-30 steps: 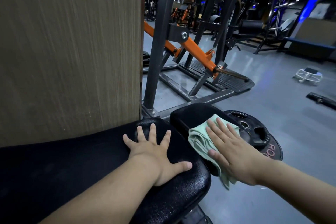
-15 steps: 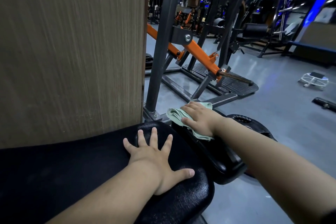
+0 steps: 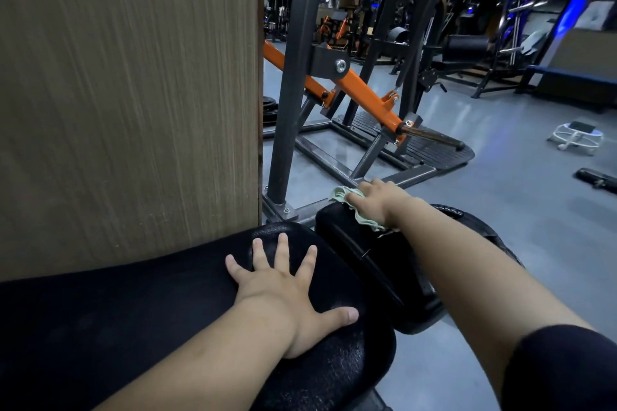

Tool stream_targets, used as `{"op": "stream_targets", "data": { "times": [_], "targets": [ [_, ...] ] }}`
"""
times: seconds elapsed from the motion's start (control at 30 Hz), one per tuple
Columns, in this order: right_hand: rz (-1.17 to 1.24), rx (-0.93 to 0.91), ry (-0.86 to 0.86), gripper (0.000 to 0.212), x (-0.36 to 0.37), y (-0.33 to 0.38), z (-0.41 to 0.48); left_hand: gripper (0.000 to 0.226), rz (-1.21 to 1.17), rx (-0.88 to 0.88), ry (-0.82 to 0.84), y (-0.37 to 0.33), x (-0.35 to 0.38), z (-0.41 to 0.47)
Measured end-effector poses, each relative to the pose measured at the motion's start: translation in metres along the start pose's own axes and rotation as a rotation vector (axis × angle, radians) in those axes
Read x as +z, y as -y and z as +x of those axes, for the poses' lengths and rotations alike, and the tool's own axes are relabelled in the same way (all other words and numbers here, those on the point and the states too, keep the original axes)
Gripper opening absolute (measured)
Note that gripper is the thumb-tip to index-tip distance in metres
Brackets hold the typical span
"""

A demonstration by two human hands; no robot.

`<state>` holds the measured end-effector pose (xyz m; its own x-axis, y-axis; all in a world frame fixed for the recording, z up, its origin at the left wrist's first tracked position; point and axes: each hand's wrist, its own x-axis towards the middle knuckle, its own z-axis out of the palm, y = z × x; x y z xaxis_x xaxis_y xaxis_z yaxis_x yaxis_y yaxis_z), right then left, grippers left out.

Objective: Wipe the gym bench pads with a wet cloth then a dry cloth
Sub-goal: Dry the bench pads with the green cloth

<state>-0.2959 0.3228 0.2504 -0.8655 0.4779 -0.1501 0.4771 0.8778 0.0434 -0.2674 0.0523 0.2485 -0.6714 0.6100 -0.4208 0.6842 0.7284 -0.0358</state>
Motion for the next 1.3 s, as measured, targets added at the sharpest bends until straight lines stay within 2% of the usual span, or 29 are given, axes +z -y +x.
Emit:
{"op": "stream_targets", "data": {
  "times": [0.13, 0.23, 0.33, 0.6, 0.67, 0.77, 0.9, 1.03, 1.17, 1.3],
  "targets": [
    [0.073, 0.008, -0.022, 0.071, 0.000, -0.014, -0.008, 0.109, -0.011, -0.003, -0.007, 0.001, -0.001, 0.000],
    [0.085, 0.009, -0.036, 0.079, 0.002, -0.025, -0.019, 0.109, -0.009, -0.008, -0.005, 0.001, -0.001, 0.000],
    [0.092, 0.016, -0.057, 0.076, 0.009, -0.040, -0.032, 0.109, -0.008, -0.010, 0.001, 0.001, -0.001, 0.000],
    [0.126, 0.038, -0.093, 0.085, 0.023, -0.074, -0.093, 0.108, 0.000, -0.011, -0.004, 0.001, -0.001, 0.000],
    [0.110, 0.055, -0.121, 0.081, 0.031, -0.077, -0.106, 0.108, 0.000, -0.013, -0.009, 0.000, -0.001, 0.000],
    [0.137, 0.062, -0.199, 0.072, 0.043, -0.074, -0.128, 0.108, 0.003, -0.019, -0.012, 0.000, -0.001, -0.001],
    [0.279, 0.038, -0.347, 0.087, 0.063, -0.063, -0.160, 0.109, 0.004, -0.028, -0.018, 0.000, -0.001, -0.001],
    [0.426, 0.030, -0.542, 0.078, 0.086, -0.045, -0.183, 0.109, 0.000, -0.031, -0.023, -0.002, 0.000, -0.002],
    [0.389, -0.059, -0.664, 0.064, 0.103, -0.016, -0.197, 0.109, -0.001, -0.032, -0.026, -0.003, 0.000, -0.004],
    [0.334, -0.083, -0.716, 0.059, 0.109, -0.009, -0.197, 0.108, -0.005, -0.034, -0.026, -0.002, 0.001, -0.006]
  ]
}}
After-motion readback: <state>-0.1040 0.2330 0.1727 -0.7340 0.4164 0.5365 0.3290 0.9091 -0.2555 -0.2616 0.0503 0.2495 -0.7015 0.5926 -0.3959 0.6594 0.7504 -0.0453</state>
